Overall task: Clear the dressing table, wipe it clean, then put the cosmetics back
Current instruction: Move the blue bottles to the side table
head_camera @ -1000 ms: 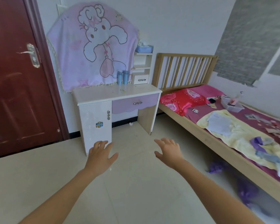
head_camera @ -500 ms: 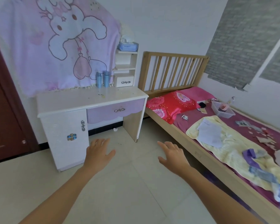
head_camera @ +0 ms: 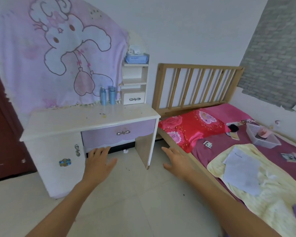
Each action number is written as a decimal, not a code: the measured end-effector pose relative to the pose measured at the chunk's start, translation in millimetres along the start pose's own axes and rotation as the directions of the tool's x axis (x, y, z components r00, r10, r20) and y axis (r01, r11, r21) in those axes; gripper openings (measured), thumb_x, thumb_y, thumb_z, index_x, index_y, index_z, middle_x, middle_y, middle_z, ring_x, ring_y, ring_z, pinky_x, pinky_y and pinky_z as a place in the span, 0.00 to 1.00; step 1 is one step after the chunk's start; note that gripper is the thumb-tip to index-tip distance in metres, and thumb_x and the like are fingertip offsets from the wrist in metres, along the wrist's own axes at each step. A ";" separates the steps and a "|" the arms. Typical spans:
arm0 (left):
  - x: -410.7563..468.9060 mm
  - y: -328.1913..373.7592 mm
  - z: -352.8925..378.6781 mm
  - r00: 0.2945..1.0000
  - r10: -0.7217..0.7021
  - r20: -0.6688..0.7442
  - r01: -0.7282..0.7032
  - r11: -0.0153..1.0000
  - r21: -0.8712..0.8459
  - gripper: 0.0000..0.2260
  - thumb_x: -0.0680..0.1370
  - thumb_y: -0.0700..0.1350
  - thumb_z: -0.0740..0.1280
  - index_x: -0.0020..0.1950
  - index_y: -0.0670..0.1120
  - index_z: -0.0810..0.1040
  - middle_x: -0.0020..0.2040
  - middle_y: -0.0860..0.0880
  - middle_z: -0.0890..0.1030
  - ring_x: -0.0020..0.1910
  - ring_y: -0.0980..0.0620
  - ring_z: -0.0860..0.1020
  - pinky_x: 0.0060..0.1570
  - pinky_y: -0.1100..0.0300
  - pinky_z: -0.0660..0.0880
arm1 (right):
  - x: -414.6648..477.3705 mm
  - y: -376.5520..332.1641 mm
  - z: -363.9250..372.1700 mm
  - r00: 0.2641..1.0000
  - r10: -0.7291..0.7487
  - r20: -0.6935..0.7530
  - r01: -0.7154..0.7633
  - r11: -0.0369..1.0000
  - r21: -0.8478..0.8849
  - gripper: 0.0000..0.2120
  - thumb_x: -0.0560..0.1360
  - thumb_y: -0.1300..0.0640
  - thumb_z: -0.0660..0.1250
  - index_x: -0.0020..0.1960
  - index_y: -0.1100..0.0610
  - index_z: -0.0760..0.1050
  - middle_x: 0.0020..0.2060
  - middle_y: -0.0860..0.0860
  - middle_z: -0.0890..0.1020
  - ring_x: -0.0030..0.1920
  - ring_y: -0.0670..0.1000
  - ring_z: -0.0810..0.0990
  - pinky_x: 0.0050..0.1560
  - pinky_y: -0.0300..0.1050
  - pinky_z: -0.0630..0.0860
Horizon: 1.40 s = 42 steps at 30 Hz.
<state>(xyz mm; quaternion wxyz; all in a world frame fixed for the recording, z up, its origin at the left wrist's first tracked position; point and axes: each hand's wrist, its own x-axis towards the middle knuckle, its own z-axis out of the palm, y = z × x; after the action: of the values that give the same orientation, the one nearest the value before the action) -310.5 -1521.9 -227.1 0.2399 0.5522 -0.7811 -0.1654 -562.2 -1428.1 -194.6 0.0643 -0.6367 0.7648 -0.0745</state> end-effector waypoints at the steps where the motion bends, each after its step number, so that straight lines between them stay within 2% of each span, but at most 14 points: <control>1: 6.8 2.9 1.5 0.999 -0.031 -0.022 0.030 0.999 -0.033 0.23 0.78 0.50 0.61 0.72 0.46 0.63 0.69 0.46 0.67 0.71 0.45 0.57 0.67 0.51 0.59 | 14.1 3.2 -0.7 1.000 -0.026 0.003 0.026 0.999 0.018 0.28 0.76 0.52 0.61 0.73 0.52 0.55 0.68 0.55 0.64 0.65 0.56 0.66 0.64 0.48 0.67; 5: 19.1 -9.6 10.7 0.986 -0.163 -0.019 0.163 0.986 -0.040 0.23 0.78 0.50 0.61 0.72 0.46 0.63 0.70 0.45 0.66 0.71 0.44 0.56 0.67 0.50 0.59 | 57.8 1.1 14.2 0.993 -0.118 0.030 0.115 0.990 0.087 0.26 0.76 0.53 0.61 0.72 0.52 0.58 0.68 0.55 0.65 0.65 0.56 0.67 0.63 0.48 0.67; 11: 57.8 -55.0 12.3 0.945 -0.319 -0.067 0.316 0.947 -0.051 0.23 0.78 0.50 0.62 0.71 0.45 0.64 0.68 0.44 0.69 0.70 0.44 0.59 0.64 0.49 0.62 | 135.6 -19.3 40.5 0.955 -0.284 0.081 0.282 0.959 0.035 0.26 0.76 0.51 0.61 0.72 0.52 0.58 0.71 0.54 0.58 0.68 0.56 0.62 0.63 0.46 0.65; 14: 96.5 -76.9 9.3 0.925 -0.364 -0.106 0.355 0.930 -0.101 0.22 0.78 0.49 0.62 0.70 0.44 0.66 0.66 0.44 0.71 0.68 0.43 0.61 0.62 0.49 0.64 | 191.3 -33.9 38.9 0.943 -0.320 0.092 0.320 0.947 0.006 0.26 0.76 0.51 0.60 0.72 0.51 0.57 0.72 0.55 0.57 0.67 0.56 0.64 0.60 0.47 0.67; 20: 193.2 -102.8 -3.2 0.920 -0.368 -0.137 0.347 0.925 -0.157 0.24 0.78 0.49 0.61 0.72 0.45 0.62 0.70 0.44 0.68 0.71 0.43 0.58 0.66 0.48 0.61 | 304.2 -62.4 9.4 0.933 -0.355 0.053 0.358 0.933 -0.045 0.26 0.77 0.51 0.59 0.73 0.50 0.56 0.73 0.54 0.54 0.69 0.56 0.60 0.65 0.47 0.62; 24: 243.5 -118.4 -7.6 0.928 -0.339 -0.154 0.313 0.934 -0.173 0.23 0.78 0.49 0.61 0.72 0.45 0.62 0.71 0.45 0.66 0.72 0.45 0.58 0.68 0.50 0.58 | 364.7 -77.6 6.8 0.940 -0.339 0.027 0.339 0.941 0.013 0.26 0.77 0.51 0.60 0.73 0.51 0.56 0.73 0.55 0.56 0.69 0.56 0.61 0.67 0.47 0.62; 30: 272.9 -154.0 22.9 0.926 -0.377 -0.031 0.366 0.914 -0.177 0.24 0.77 0.50 0.63 0.72 0.45 0.63 0.70 0.45 0.68 0.70 0.45 0.63 0.68 0.51 0.61 | 416.2 -84.6 57.6 0.921 -0.345 0.181 0.351 0.936 0.002 0.25 0.77 0.52 0.59 0.72 0.50 0.57 0.73 0.54 0.55 0.69 0.55 0.61 0.65 0.46 0.63; 33: 301.2 -166.2 30.6 0.917 -0.398 -0.013 0.391 0.907 -0.154 0.25 0.78 0.50 0.62 0.72 0.45 0.62 0.71 0.46 0.66 0.71 0.47 0.61 0.69 0.53 0.60 | 454.6 -87.0 66.1 0.910 -0.359 0.205 0.366 0.930 0.004 0.26 0.77 0.52 0.59 0.73 0.50 0.56 0.73 0.54 0.55 0.70 0.55 0.60 0.66 0.46 0.62; 42: 471.2 -158.6 37.9 0.941 -0.318 -0.117 0.322 0.947 0.017 0.25 0.79 0.52 0.59 0.73 0.47 0.59 0.71 0.48 0.65 0.70 0.48 0.60 0.67 0.56 0.60 | 622.3 -88.4 50.2 0.907 -0.415 0.078 0.412 0.910 0.045 0.25 0.77 0.49 0.59 0.72 0.50 0.57 0.72 0.53 0.57 0.70 0.55 0.60 0.68 0.48 0.61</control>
<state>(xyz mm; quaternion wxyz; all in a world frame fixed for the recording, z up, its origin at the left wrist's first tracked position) -337.0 -2019.3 -251.1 0.2435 0.6844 -0.6691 -0.1568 -579.9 -2057.5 -228.7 0.0888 -0.7859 0.6080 -0.0695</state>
